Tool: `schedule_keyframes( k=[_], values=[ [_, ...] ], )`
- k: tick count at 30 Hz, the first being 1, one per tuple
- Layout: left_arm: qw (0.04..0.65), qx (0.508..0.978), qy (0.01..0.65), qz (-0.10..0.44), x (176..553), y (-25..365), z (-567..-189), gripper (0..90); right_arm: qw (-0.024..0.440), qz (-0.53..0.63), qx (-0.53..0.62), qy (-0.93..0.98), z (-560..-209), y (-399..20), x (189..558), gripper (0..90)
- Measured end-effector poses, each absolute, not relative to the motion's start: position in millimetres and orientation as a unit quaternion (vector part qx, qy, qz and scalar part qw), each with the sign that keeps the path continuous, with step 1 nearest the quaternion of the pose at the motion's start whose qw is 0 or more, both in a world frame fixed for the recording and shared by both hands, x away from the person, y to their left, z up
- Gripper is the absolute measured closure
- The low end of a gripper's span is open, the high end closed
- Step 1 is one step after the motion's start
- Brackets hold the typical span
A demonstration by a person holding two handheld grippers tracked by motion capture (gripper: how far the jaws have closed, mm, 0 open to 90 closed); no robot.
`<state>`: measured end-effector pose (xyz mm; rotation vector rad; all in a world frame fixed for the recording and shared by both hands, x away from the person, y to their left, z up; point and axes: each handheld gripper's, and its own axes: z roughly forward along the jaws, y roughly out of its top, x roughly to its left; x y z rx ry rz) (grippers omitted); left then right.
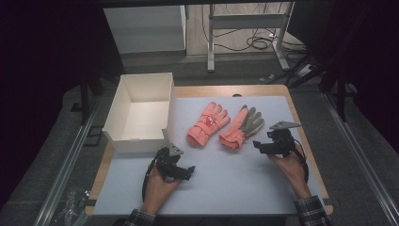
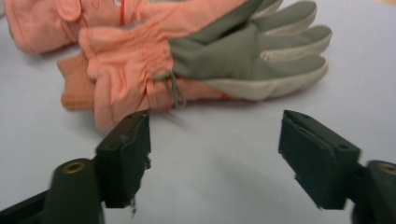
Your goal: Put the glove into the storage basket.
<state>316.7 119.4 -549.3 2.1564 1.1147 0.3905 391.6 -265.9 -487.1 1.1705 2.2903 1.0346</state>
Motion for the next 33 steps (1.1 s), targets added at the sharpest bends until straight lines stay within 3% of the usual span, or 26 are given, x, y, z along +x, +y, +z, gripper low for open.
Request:
schedule_keyframes(
  k=[10, 18, 25, 29, 33],
  values=[
    [0.335, 0.827, 0.427, 0.150, 317, 119, -549, 0.0, 0.167, 0.381, 0.419, 0.807, -480, -254, 429, 44.8],
    [0.335, 0.826, 0.427, 0.149, 317, 119, -549, 0.0, 0.163, 0.375, 0.429, 0.806, -480, -235, 456, 44.7],
    [0.336, 0.826, 0.427, 0.150, 317, 119, -549, 0.0, 0.154, 0.341, 0.455, 0.808, -500, -229, 473, 44.2],
    [0.336, 0.826, 0.428, 0.149, 317, 119, -549, 0.0, 0.165, 0.332, 0.452, 0.811, -506, -226, 473, 55.2],
    [0.336, 0.826, 0.427, 0.149, 317, 119, -549, 0.0, 0.169, 0.332, 0.454, 0.809, -509, -222, 470, 74.6]
  ],
)
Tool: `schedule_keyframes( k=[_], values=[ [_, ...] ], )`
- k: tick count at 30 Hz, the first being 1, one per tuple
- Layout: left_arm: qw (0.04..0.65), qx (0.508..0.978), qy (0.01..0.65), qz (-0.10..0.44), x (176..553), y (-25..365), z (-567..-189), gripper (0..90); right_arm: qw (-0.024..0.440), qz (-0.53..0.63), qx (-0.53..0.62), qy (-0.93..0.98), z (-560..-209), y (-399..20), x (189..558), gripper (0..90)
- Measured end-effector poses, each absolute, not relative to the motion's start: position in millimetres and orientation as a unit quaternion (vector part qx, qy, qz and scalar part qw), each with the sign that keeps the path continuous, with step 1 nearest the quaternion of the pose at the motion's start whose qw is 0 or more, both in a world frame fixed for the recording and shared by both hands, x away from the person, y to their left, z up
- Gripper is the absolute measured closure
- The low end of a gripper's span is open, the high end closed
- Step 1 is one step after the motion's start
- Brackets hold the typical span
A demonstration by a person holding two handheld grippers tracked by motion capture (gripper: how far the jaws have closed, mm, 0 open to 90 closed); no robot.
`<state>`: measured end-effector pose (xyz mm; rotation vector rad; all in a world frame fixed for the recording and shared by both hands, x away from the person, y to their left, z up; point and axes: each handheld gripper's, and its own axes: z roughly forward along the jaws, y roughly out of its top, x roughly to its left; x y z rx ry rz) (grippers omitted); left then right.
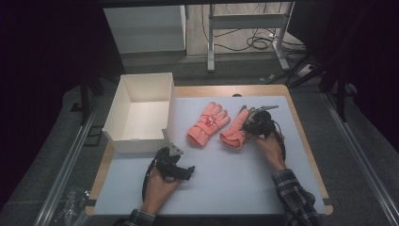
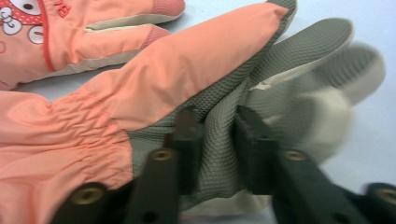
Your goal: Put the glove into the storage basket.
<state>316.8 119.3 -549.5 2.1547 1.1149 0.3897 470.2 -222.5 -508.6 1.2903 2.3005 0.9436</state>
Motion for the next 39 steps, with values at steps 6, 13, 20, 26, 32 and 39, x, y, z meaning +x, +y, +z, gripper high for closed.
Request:
schedule_keyframes(
  k=[6, 13, 20, 26, 32, 39],
  values=[
    [0.336, 0.826, 0.427, 0.149, 317, 119, -549, 0.0, 0.173, 0.335, 0.449, 0.810, -507, -223, 469, 85.6],
    [0.336, 0.826, 0.427, 0.149, 317, 119, -549, 0.0, 0.142, 0.361, 0.445, 0.807, -496, -230, 465, 86.6],
    [0.335, 0.827, 0.427, 0.149, 317, 119, -549, 0.0, 0.117, 0.395, 0.413, 0.812, -477, -239, 450, 86.8],
    [0.335, 0.827, 0.427, 0.149, 317, 119, -549, 0.0, 0.093, 0.410, 0.377, 0.825, -459, -242, 429, 86.8],
    [0.335, 0.827, 0.427, 0.149, 317, 119, -549, 0.0, 0.071, 0.416, 0.338, 0.841, -453, -241, 400, 86.6],
    [0.334, 0.827, 0.426, 0.151, 317, 120, -549, 0.0, 0.035, 0.413, 0.288, 0.863, -465, -232, 370, 86.3]
  ],
)
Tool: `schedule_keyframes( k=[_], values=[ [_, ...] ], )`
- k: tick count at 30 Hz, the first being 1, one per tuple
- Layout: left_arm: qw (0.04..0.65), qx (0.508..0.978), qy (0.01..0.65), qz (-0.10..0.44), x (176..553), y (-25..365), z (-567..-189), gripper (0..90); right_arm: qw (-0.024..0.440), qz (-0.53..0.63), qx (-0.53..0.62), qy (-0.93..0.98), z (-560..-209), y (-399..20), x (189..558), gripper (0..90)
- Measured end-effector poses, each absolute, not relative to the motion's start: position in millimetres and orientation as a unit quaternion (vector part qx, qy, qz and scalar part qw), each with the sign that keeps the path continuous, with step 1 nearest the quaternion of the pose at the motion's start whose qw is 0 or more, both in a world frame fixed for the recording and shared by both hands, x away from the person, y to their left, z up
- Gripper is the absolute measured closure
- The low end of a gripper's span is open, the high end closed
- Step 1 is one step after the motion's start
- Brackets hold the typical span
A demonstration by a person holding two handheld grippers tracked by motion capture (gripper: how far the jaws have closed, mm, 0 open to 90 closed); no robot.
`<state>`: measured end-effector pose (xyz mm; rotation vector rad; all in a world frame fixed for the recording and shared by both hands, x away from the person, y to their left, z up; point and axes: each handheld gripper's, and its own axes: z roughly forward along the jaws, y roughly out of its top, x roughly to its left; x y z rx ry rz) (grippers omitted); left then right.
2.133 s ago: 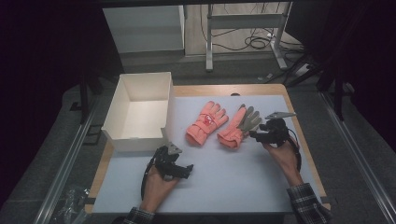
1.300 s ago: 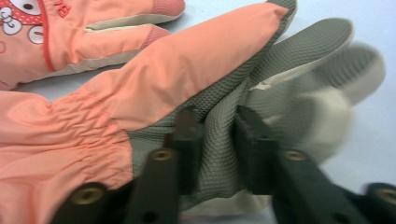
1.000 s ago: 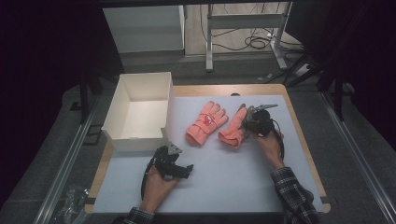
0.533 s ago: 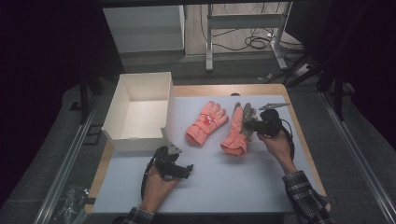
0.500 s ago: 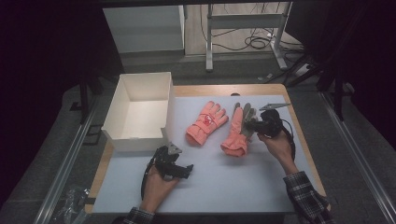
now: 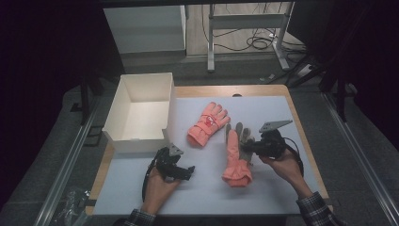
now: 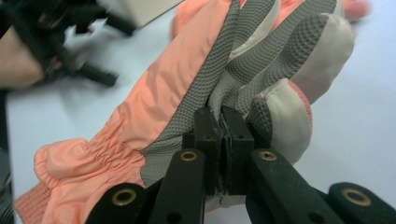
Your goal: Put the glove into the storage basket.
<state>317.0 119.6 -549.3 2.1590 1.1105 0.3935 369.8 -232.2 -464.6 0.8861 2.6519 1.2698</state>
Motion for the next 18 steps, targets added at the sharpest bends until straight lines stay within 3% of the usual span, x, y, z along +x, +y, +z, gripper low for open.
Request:
schedule_keyframes(
  k=[11, 18],
  values=[
    [0.335, 0.826, 0.427, 0.150, 317, 119, -549, 0.0, 0.027, 0.378, 0.268, 0.886, -500, -220, 368, 85.0],
    [0.335, 0.826, 0.427, 0.150, 317, 119, -549, 0.0, 0.076, 0.389, 0.261, 0.880, -490, -223, 371, 66.0]
  ],
)
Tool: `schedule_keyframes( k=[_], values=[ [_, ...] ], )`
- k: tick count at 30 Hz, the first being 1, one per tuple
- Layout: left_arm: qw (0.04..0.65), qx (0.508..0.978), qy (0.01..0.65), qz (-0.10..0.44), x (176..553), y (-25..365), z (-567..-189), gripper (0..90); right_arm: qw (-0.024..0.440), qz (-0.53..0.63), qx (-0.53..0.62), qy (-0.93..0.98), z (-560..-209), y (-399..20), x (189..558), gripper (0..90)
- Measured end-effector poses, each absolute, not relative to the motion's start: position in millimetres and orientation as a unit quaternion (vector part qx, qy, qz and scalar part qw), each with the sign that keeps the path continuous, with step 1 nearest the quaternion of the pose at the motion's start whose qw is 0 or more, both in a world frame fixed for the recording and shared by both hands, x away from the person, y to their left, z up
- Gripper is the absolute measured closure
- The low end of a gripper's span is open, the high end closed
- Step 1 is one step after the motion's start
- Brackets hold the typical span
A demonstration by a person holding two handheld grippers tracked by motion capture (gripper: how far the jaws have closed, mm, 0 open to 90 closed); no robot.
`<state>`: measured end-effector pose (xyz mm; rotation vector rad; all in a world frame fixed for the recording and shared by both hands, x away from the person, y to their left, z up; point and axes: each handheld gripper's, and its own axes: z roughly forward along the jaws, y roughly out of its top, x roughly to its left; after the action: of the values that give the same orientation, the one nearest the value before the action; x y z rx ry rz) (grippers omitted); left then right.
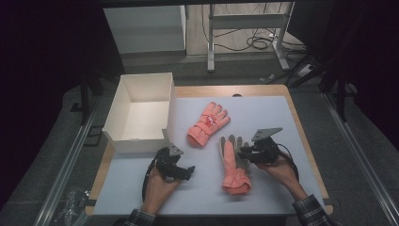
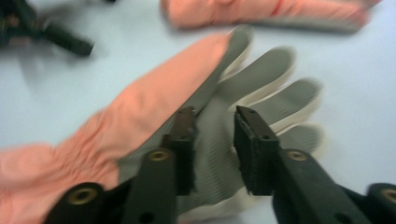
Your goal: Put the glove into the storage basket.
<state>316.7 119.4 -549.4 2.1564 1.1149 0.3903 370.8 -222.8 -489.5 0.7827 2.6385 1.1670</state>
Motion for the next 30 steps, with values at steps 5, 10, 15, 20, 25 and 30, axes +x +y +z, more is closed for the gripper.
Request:
schedule_keyframes(
  k=[5, 10, 15, 20, 25, 30],
  values=[
    [0.334, 0.827, 0.426, 0.151, 317, 120, -549, 0.0, 0.098, 0.400, 0.279, 0.867, -474, -219, 381, 55.3],
    [0.337, 0.825, 0.429, 0.149, 317, 119, -550, 0.0, 0.102, 0.407, 0.289, 0.860, -468, -202, 397, 49.9],
    [0.335, 0.826, 0.427, 0.149, 317, 119, -549, 0.0, 0.093, 0.415, 0.312, 0.850, -467, -183, 418, 49.4],
    [0.335, 0.827, 0.427, 0.149, 317, 119, -549, 0.0, 0.089, 0.418, 0.332, 0.841, -468, -167, 442, 55.3],
    [0.334, 0.827, 0.426, 0.149, 317, 120, -549, 0.0, 0.094, 0.410, 0.338, 0.842, -468, -151, 459, 54.9],
    [0.334, 0.827, 0.427, 0.149, 317, 120, -549, 0.0, 0.104, 0.399, 0.338, 0.846, -471, -134, 473, 50.7]
  ],
)
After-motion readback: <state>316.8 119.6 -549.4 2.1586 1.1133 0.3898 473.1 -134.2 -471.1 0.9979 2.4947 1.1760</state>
